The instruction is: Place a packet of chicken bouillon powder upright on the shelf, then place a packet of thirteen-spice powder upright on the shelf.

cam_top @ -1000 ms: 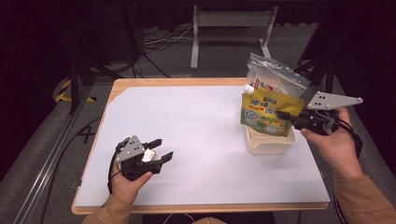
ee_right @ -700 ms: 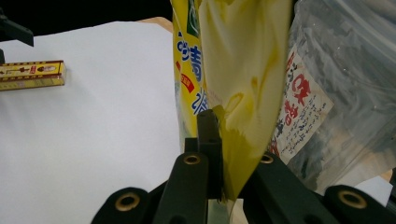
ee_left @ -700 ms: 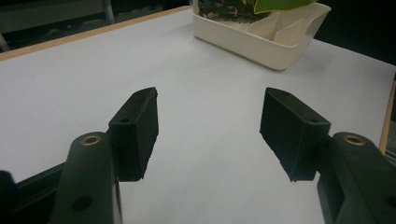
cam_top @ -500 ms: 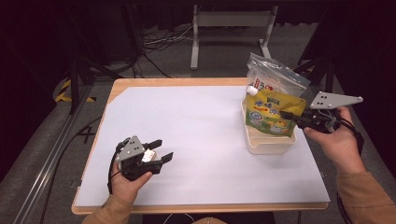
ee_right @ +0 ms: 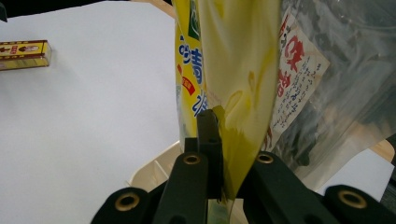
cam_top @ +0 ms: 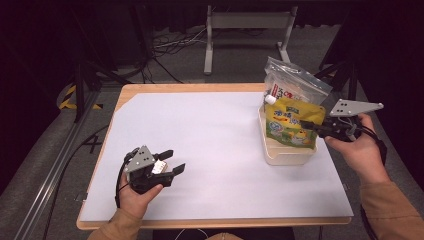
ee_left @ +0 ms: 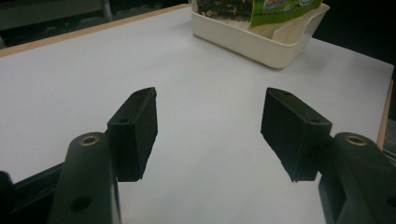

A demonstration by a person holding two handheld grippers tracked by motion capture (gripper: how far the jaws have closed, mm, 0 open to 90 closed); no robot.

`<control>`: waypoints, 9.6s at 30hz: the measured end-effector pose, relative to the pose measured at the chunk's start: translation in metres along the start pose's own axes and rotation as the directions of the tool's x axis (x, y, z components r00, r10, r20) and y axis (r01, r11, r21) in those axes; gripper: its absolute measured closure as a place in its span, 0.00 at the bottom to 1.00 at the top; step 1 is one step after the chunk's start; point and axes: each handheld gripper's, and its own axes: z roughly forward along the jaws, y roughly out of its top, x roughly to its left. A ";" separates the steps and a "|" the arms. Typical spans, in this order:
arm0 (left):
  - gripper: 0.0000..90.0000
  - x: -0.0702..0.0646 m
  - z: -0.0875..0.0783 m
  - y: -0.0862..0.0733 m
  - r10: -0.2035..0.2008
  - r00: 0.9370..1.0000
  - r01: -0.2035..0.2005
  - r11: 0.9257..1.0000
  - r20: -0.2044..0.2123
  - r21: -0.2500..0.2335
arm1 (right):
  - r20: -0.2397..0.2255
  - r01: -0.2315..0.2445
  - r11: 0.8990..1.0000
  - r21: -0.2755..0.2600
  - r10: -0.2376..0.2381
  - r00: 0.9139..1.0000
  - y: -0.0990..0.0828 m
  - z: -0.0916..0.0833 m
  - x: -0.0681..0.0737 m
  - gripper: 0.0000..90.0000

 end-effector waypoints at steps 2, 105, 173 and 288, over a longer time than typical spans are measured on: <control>0.41 0.000 0.000 0.000 -0.001 1.000 0.001 1.000 0.000 0.002 | 0.003 -0.002 1.000 0.001 0.002 1.000 -0.001 0.002 -0.002 0.99; 0.21 0.043 -0.027 -0.012 -0.121 0.953 0.226 0.895 -0.278 0.384 | 0.025 -0.153 0.987 -0.049 0.154 0.988 -0.055 -0.027 0.062 0.45; 0.36 0.017 -0.011 -0.019 -0.061 0.986 0.109 0.942 -0.156 0.318 | -0.188 -0.129 0.991 -0.041 0.119 0.975 -0.013 0.044 0.110 0.43; 0.32 -0.064 0.059 0.012 0.261 0.961 -0.262 0.965 0.093 0.002 | -0.323 -0.266 0.943 0.199 0.319 0.891 0.055 0.095 0.174 0.75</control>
